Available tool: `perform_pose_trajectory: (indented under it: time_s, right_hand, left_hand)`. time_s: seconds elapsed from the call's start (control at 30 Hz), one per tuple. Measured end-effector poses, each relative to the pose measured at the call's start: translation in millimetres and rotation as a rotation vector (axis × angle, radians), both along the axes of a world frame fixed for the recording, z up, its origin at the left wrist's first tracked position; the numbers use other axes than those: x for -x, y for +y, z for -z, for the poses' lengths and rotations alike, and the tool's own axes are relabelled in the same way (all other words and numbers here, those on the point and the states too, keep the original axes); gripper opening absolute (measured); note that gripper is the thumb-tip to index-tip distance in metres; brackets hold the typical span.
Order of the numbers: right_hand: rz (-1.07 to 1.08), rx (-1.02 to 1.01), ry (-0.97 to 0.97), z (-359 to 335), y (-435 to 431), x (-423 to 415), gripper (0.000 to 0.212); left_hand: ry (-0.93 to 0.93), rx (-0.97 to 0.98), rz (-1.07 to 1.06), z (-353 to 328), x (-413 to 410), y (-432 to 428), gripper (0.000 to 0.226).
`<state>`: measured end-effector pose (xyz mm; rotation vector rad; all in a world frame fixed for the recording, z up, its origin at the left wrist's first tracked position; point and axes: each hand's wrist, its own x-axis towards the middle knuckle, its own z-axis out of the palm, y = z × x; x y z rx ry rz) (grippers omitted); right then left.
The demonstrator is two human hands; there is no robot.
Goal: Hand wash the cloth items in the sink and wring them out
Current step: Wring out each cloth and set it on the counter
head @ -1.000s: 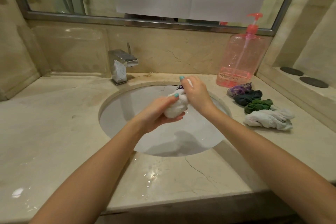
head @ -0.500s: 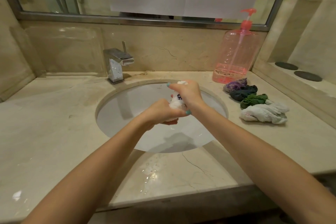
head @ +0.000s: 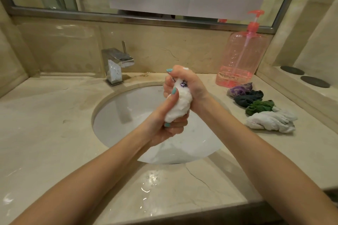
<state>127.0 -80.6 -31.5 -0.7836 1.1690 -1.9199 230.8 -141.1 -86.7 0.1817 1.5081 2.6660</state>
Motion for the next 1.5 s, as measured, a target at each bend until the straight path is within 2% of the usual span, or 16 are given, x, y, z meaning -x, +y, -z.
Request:
perform_pose_trajectory:
  time_s: [0.07,0.17,0.27,0.37,0.43,0.53,0.67,0.77,0.83,0.9,0.97,1.07,1.2,1.27,1.33,1.5]
  right_hand:
    - [-0.022,0.013,-0.014,-1,-4,-3,0.043]
    - [0.12,-0.06,-0.056,12,-15,-1,0.035]
    - [0.444,-0.217,0.026,25,-23,10,0.034]
    - [0.623,-0.308,0.042,30,-24,17,0.034]
    - [0.679,-0.334,-0.037,29,-23,19,0.028]
    - [0.689,-0.306,-0.149,21,-18,19,0.02]
    - [0.454,-0.368,-0.29,19,-13,13,0.022]
    - [0.258,-0.468,-0.354,23,-9,3,0.024]
    - [0.189,-0.434,-0.392,22,-6,-3,0.024]
    - [0.19,-0.335,-0.407,17,-7,-7,0.026]
    - [0.205,-0.197,-0.449,17,-12,-9,0.028]
    - [0.241,-0.075,-0.517,26,-20,-10,0.032]
    - [0.365,0.02,-0.575,28,-25,-14,0.051]
    - [0.462,0.046,-0.548,30,-27,-18,0.047]
    - [0.578,0.003,-0.472,32,-28,-22,0.031]
    - [0.845,-0.076,-0.084,31,-25,-21,0.046]
  left_hand:
    - [-0.002,-0.015,0.031,-1,0,-8,0.069]
    - [-0.109,0.041,0.018,2,2,-25,0.064]
    - [-0.253,0.1,-0.219,1,6,-33,0.041]
    - [-0.177,0.24,-0.549,2,9,-30,0.032]
    - [-0.009,0.505,-0.737,7,7,-28,0.051]
    - [0.286,1.01,-0.764,9,5,-31,0.07]
    - [0.519,1.587,-0.794,-6,5,-40,0.068]
    - [0.763,1.782,-0.807,-29,9,-49,0.065]
    - [0.83,1.704,-0.741,-42,9,-49,0.057]
    - [0.771,1.386,-0.733,-43,6,-39,0.041]
    - [0.65,1.016,-0.846,-33,2,-19,0.032]
    - [0.456,0.673,-1.004,-26,-2,11,0.019]
    - [0.347,0.48,-1.075,-41,3,18,0.019]
    - [0.291,0.421,-1.114,-45,10,17,0.017]
    - [0.2,0.332,-1.161,-44,18,15,0.014]
    - [-0.006,0.123,-1.211,-41,33,3,0.017]
